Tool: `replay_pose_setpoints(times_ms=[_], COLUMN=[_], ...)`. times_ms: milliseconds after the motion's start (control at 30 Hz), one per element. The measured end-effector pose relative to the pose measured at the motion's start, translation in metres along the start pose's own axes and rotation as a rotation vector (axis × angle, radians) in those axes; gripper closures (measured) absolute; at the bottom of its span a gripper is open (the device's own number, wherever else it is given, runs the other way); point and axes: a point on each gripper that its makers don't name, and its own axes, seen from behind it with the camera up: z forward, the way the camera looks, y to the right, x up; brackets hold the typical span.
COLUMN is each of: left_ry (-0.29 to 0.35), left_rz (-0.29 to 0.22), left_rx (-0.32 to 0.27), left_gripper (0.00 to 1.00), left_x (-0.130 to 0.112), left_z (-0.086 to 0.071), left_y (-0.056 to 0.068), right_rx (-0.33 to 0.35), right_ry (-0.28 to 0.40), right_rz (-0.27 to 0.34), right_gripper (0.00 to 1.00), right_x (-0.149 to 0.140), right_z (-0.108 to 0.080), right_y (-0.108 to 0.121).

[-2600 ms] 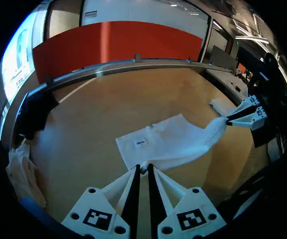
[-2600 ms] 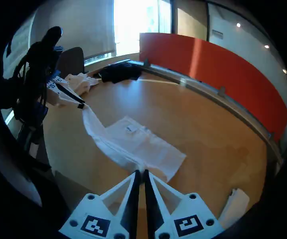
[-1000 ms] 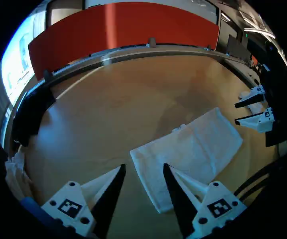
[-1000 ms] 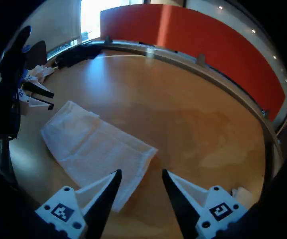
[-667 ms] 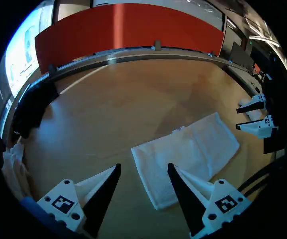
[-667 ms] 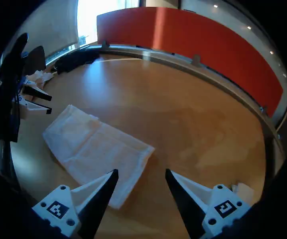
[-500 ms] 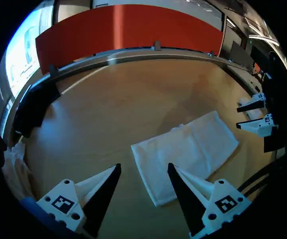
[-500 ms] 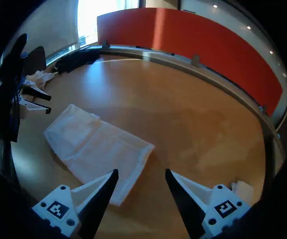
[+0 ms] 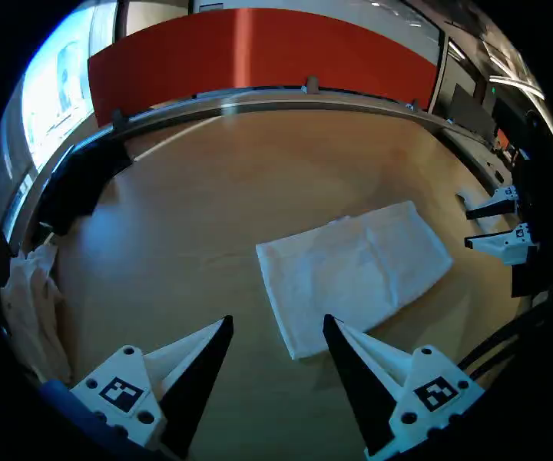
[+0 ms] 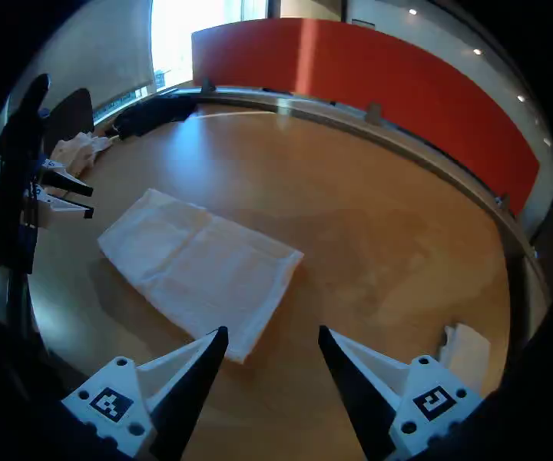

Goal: Fold towel

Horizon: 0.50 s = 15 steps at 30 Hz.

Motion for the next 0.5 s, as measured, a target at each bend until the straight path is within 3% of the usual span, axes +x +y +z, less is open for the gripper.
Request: replay_pose_setpoints(times_ms=[500], left_ry=[0.004], left_rz=[-0.070], left_rx=[0.047], left_gripper=[0.14], left_x=[-0.018], left_z=[-0.022], left_y=[-0.013], right_rx=[0.059], right_ry=[-0.018], right_rz=[-0.054], right_gripper=[0.09], right_x=[-0.008], right_z=[0.009], right_y=[-0.013])
